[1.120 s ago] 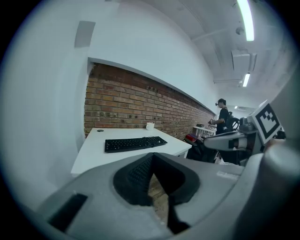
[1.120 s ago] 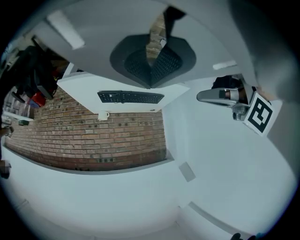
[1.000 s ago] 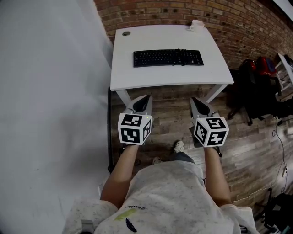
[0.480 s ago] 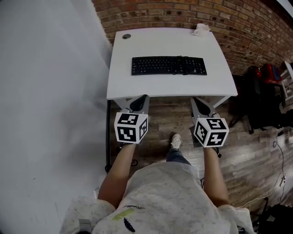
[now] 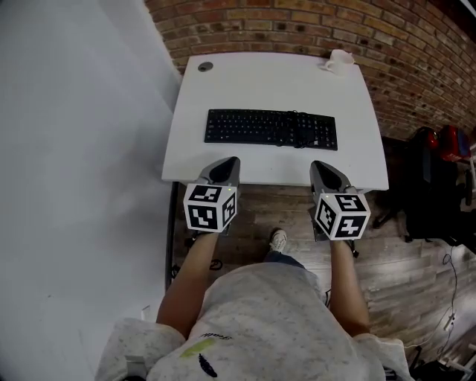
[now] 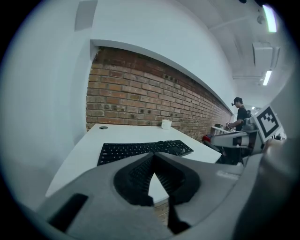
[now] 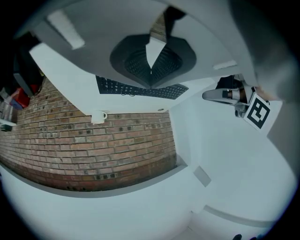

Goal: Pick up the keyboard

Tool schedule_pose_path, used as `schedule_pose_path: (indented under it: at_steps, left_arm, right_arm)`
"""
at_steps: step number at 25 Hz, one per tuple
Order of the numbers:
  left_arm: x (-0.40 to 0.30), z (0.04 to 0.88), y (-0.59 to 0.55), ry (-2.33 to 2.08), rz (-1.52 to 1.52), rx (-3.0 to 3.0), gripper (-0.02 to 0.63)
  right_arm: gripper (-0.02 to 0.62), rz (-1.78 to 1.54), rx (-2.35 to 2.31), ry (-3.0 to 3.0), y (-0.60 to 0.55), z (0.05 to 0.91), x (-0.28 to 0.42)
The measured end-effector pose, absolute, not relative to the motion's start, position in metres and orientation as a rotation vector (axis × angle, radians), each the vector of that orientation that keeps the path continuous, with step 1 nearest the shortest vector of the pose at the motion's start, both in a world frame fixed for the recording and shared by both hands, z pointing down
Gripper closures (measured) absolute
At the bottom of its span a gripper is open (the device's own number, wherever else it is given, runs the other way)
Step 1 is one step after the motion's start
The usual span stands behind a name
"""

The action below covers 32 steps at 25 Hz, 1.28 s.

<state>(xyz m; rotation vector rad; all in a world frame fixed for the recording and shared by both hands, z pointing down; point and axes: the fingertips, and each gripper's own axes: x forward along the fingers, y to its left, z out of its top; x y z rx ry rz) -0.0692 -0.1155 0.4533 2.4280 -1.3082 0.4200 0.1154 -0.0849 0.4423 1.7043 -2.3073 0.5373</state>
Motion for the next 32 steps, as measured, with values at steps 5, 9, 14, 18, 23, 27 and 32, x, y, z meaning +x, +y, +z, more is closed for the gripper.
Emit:
schedule_pose_path:
  at_steps: [5, 9, 14, 18, 23, 27, 32]
  left_arm:
    - [-0.058, 0.465, -0.155, -1.358, 0.402, 2.371, 0.612]
    - [-0.055, 0.475, -0.184, -1.387, 0.406, 2.325, 0.603]
    - [-0.060, 0.484, -0.218, -1.427, 0.407, 2.285, 0.564]
    - [-0.074, 0.495, -0.238, -1.425, 0.409, 2.254, 0.535]
    - [-0.098, 0.506, -0.262, -1.413, 0.390, 2.215, 0.491]
    - [-0.110, 0.512, -0.283, -1.391, 0.387, 2.202, 0.445]
    - [-0.124, 0.529, -0.312, -1.356, 0.417, 2.180, 0.400]
  right_arm:
    - [0.583, 0.572, 1.656, -2.322, -0.128, 0.457, 0.143]
    - [0.570, 0.629, 1.613, -2.338, -0.158, 0.470, 0.166]
    - [0.544, 0.684, 1.556, -2.337, -0.188, 0.488, 0.194]
    - [0.520, 0.732, 1.532, -2.326, -0.206, 0.505, 0.212]
    - [0.476, 0.793, 1.512, -2.309, -0.224, 0.523, 0.225]
    - [0.448, 0.813, 1.503, -2.285, -0.238, 0.533, 0.233]
    - [0.401, 0.841, 1.530, -2.235, -0.260, 0.543, 0.242]
